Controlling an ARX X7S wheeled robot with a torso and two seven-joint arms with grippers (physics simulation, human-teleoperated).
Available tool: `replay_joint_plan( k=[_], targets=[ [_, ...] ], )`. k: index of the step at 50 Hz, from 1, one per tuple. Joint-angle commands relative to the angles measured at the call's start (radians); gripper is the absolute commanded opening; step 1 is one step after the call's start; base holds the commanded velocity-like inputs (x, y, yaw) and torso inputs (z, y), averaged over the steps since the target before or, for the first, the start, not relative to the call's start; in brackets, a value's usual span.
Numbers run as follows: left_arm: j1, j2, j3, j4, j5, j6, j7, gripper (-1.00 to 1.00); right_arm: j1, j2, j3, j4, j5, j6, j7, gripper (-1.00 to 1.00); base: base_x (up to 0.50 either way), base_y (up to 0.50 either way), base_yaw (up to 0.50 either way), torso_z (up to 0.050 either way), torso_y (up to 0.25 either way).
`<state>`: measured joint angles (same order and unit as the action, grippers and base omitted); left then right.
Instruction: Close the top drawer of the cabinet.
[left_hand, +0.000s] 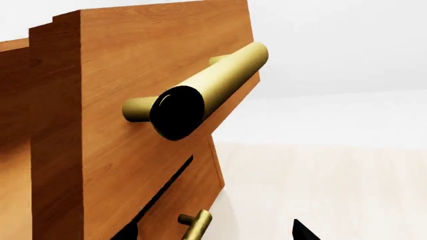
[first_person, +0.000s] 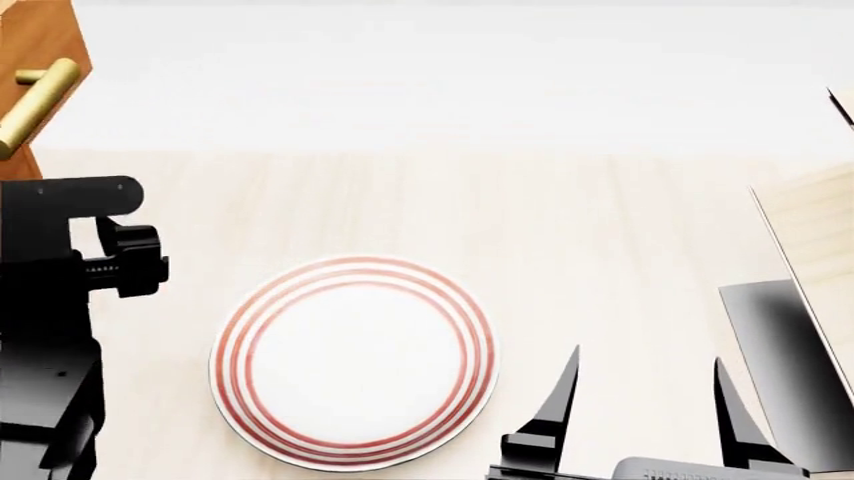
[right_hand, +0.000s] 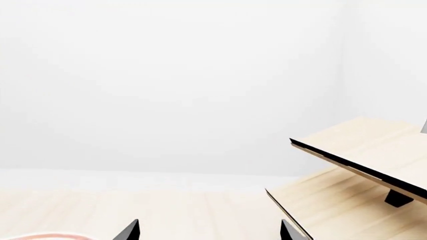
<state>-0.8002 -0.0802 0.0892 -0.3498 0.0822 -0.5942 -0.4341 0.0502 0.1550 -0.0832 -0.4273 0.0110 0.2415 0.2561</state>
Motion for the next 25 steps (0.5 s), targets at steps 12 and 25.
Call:
replay_joint_plan(
  k=[12,25],
  targets=[
    [-0.168,-0.115,-0.154,-0.192,-0.415,0.091,0.208,1.0,-0.001,0.018,-0.015,0.046,0.016,-0.036,0.01,1.0,0.0,0.0,0.0,0.0,0.0],
    [-0.199,-0.197,-0.26,-0.097,-0.499,-0.033,0.168,1.0,0.004,0.023,-0.017,0.093,0.032,-0.062,0.015,1.0,0.0,0.0,0.0,0.001,0.0]
  ],
)
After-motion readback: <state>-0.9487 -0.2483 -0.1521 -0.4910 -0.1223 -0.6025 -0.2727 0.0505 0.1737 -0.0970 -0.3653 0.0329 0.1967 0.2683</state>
